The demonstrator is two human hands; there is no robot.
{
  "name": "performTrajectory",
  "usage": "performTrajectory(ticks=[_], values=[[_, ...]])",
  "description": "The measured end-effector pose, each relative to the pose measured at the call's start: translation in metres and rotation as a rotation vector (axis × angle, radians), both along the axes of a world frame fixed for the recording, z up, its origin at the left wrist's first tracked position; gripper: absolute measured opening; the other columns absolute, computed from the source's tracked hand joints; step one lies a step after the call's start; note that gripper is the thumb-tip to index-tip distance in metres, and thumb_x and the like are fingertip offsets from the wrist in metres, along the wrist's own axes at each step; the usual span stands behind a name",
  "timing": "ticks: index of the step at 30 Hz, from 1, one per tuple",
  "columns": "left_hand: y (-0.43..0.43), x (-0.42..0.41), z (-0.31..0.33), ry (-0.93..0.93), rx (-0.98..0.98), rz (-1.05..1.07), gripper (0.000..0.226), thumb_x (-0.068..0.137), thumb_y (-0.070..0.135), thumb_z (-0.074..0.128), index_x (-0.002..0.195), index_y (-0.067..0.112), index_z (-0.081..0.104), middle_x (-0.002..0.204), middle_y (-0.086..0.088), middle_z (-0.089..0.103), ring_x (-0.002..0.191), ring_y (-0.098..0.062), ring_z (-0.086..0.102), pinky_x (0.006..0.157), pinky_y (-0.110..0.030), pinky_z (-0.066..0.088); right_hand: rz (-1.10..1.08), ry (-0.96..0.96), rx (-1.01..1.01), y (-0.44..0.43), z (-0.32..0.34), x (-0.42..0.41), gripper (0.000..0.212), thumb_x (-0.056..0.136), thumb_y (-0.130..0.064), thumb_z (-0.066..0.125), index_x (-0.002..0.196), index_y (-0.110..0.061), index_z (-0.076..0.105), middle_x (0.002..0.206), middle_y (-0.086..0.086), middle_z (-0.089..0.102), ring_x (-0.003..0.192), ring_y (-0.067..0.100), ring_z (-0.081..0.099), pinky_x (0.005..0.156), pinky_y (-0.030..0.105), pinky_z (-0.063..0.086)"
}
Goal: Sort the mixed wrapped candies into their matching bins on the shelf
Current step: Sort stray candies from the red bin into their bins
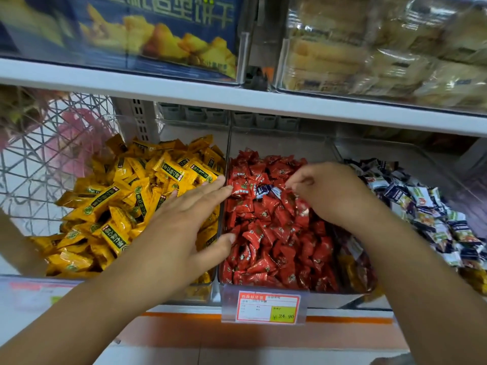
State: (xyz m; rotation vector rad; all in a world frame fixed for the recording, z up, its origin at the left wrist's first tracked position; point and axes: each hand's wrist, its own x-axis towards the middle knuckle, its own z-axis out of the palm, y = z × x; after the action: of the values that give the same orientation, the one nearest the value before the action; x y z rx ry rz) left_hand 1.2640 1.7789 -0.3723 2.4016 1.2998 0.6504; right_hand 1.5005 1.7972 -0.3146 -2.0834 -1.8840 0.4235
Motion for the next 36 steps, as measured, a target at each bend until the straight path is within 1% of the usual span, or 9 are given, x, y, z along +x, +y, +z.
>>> performTrajectory(ticks=[3,6,17,21,22,27,31,34,36], values=[[0.000,0.000,0.000,0.010,0.000,-0.002,0.073,0.073,0.074,0.026,0.143,0.054,0.016,0.147,0.044,0.001,0.137,0.020,-0.005,0.111,-0.013,-0.010,-0.062,0.065,0.122,0.022,-0.024,-0.008,0.021,0.094,-0.017,0.059,0.111,-0.019,0.071,0.114,-0.003,0.068,0.096,0.007,0.059,0.086,0.016,0.040],[0.001,0.000,-0.001,0.011,-0.002,0.001,0.074,0.073,0.075,0.026,0.144,0.053,0.017,0.148,0.044,0.000,0.137,0.020,-0.007,0.109,-0.011,-0.013,-0.059,-0.004,0.043,0.036,-0.053,-0.013,0.035,0.091,-0.020,0.064,0.125,-0.017,0.063,0.123,0.006,0.065,0.112,0.021,0.060,0.098,0.031,0.046],[0.000,-0.001,0.000,0.006,0.000,-0.006,0.075,0.073,0.075,0.026,0.144,0.053,0.016,0.147,0.044,-0.001,0.136,0.021,-0.007,0.111,-0.014,-0.011,-0.044,-0.011,0.144,0.022,-0.037,0.000,0.036,0.088,-0.023,0.058,0.122,-0.035,0.056,0.093,-0.005,0.066,0.100,0.026,0.059,0.088,0.041,0.050],[-0.001,-0.001,0.000,0.001,-0.005,-0.005,0.075,0.072,0.075,0.026,0.143,0.054,0.015,0.147,0.044,-0.001,0.136,0.020,-0.007,0.111,-0.015,-0.011,0.098,0.024,0.113,0.018,-0.028,0.001,0.031,0.093,-0.023,0.055,0.117,-0.041,0.062,0.096,-0.008,0.062,0.071,0.001,0.051,0.063,0.021,0.040],[-0.001,-0.002,0.000,0.003,-0.007,-0.004,0.074,0.072,0.076,0.025,0.143,0.055,0.014,0.147,0.045,-0.002,0.136,0.021,-0.008,0.111,-0.015,-0.011,0.132,0.009,0.088,0.019,-0.034,-0.002,0.032,0.095,-0.024,0.053,0.120,-0.041,0.061,0.105,-0.005,0.058,0.074,0.002,0.049,0.062,0.019,0.038],[0.000,-0.002,-0.003,-0.001,-0.006,-0.003,0.074,0.074,0.076,0.026,0.144,0.054,0.015,0.149,0.043,-0.001,0.139,0.017,-0.004,0.117,-0.023,-0.005,0.147,-0.041,-0.014,0.031,-0.066,-0.022,0.042,0.097,-0.032,0.055,0.139,-0.028,0.049,0.134,0.005,0.042,0.122,0.022,0.047,0.098,0.028,0.039],[0.000,-0.002,-0.002,0.004,-0.011,0.000,0.075,0.074,0.076,0.026,0.144,0.053,0.015,0.148,0.043,-0.001,0.138,0.018,-0.004,0.118,-0.025,-0.003,0.105,-0.019,0.010,0.033,-0.067,-0.022,0.024,0.094,-0.029,0.061,0.116,-0.021,0.062,0.120,0.003,0.052,0.102,0.018,0.056,0.082,0.026,0.046],[0.000,-0.002,-0.002,0.010,-0.014,-0.003,0.076,0.074,0.077,0.026,0.145,0.052,0.016,0.149,0.042,-0.001,0.138,0.018,-0.004,0.119,-0.027,-0.001,0.126,0.077,0.035,0.023,-0.059,-0.014,0.013,0.090,-0.030,0.065,0.100,-0.029,0.058,0.103,-0.003,0.052,0.081,0.008,0.051,0.060,0.017,0.035],[0.000,-0.003,0.000,0.014,-0.024,-0.002,0.075,0.071,0.079,0.023,0.142,0.056,0.013,0.147,0.044,-0.002,0.136,0.022,-0.007,0.117,-0.024,-0.005,0.135,0.164,0.068,0.015,-0.049,-0.009,0.015,0.089,-0.029,0.066,0.097,-0.034,0.055,0.102,-0.007,0.050,0.084,0.005,0.050,0.064,0.018,0.035]])
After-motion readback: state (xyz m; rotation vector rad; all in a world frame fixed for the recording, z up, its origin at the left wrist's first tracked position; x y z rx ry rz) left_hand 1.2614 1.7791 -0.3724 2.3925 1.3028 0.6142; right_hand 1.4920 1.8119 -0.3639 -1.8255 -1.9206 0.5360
